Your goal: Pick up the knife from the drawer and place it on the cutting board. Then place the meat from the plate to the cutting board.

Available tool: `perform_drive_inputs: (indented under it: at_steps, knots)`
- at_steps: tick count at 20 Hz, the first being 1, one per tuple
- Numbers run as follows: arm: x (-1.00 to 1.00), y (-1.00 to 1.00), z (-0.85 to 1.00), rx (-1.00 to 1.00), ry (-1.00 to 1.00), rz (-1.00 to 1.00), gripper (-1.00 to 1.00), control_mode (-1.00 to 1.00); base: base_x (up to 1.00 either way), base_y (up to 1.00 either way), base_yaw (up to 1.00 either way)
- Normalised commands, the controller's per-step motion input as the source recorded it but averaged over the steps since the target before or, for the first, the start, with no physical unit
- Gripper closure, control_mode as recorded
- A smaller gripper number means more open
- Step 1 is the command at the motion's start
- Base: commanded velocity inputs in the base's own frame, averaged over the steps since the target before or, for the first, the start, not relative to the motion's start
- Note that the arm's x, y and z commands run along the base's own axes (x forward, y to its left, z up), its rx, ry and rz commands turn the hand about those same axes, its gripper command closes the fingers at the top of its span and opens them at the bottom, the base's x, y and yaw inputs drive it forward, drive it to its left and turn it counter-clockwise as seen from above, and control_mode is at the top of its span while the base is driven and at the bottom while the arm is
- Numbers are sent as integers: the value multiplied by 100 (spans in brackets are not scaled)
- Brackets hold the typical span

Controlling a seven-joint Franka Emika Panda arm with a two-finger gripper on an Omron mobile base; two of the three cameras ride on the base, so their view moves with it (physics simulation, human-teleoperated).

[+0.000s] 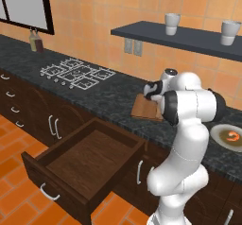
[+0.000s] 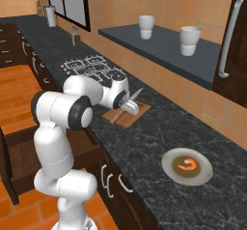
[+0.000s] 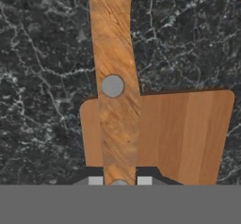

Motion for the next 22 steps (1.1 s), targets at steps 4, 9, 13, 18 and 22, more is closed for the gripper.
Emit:
perform_drive_inputs:
  at_steps: [4,9,13,18,22]
  knots:
    - [24,-3,0,0,-1,0,100,-100,0,0,0]
    - [55,-14,-1,0,0,0,100,-100,0,0,0]
    - [39,-10,-6,0,2,0,100,-100,0,0,0]
    - [5,-9,-22,0,0,0,100,-100,0,0,0]
    - [0,0,-32,0,0,0,-100,-100,0,0,0]
